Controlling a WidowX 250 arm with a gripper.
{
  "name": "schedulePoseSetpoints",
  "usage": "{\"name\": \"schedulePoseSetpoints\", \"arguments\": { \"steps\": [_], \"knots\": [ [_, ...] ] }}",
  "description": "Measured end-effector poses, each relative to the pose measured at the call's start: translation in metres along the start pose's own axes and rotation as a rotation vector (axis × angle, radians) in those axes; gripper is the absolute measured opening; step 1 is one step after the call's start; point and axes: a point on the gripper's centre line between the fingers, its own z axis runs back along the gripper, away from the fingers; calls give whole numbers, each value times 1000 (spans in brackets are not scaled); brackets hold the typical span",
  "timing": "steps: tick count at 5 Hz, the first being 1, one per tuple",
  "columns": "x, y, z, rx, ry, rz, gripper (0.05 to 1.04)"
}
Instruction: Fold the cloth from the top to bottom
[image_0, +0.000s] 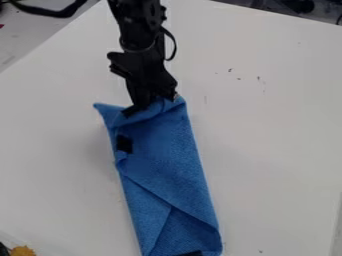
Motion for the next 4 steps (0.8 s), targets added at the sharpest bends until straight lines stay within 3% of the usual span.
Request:
{"name": "schedulePoseSetpoints", "arguments": {
  "steps": [2, 3, 4],
  "knots": [
    [-29, -19, 8, 3, -5, 82, 87],
    [-33, -25, 10, 9, 8, 123, 248],
    [-41, -34, 15, -50, 94, 135, 516]
  ]
}}
